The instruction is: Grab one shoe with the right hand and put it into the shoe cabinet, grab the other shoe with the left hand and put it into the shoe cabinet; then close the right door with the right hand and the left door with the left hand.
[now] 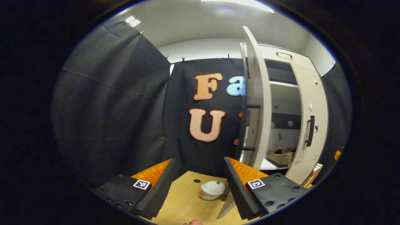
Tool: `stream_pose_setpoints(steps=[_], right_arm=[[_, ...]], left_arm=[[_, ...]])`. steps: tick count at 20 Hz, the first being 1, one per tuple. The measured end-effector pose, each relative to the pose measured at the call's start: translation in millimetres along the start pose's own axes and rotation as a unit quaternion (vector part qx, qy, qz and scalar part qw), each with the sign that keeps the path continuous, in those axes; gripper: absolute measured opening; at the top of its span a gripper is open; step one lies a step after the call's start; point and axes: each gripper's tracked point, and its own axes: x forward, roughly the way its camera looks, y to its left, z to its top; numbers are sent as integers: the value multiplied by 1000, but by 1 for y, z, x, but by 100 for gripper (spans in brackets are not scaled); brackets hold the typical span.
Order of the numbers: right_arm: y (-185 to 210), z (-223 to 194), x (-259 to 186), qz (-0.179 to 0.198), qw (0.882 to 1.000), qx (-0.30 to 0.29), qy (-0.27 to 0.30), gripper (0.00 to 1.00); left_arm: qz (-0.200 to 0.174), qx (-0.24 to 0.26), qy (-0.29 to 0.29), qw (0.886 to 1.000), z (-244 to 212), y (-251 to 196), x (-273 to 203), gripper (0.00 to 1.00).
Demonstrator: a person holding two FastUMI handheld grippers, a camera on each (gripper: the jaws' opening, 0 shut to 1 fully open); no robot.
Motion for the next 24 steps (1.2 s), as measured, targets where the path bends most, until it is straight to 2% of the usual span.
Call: stream_pose_setpoints(steps=[4, 7, 10, 11, 12, 13, 15, 16, 17, 23, 24], right_arm=[[-1, -20, -16, 6, 1000, 11, 20, 93], [-7, -31, -22, 0, 999, 13, 36, 93], [-13, -35, -25, -7, 999, 7, 41, 93], [-13, -35, -24, -7, 999, 6, 41, 93], [-13, -34, -24, -4, 999, 8, 40, 93], [-12, -33, -23, -2, 999, 10, 40, 93], [-10, -31, -21, 4, 999, 15, 36, 93], [-9, -31, -21, 7, 999, 16, 36, 93], [-8, -31, -20, 8, 999, 16, 34, 93], [-18, -30, -19, 1, 999, 13, 32, 93], [-21, -30, -19, -2, 999, 14, 34, 93]], left_arm=[[-16, 0, -2, 1000, 11, -14, 46, 99], [-25, 12, -3, 1000, 10, -24, 52, 94], [-26, 22, -5, 999, 12, -29, 50, 96], [-30, 25, -3, 999, 12, -33, 50, 93], [-37, 29, -1, 999, 14, -39, 50, 96], [-44, 34, -1, 998, 15, -47, 48, 92], [-59, 34, 0, 998, 13, -64, 40, 91], [-69, 29, 2, 997, 12, -73, 35, 91], [-79, 22, 5, 997, 10, -83, 34, 95], [-148, -3, 19, 989, 3, -148, 31, 91], [-159, -7, 23, 987, 1, -159, 32, 95]])
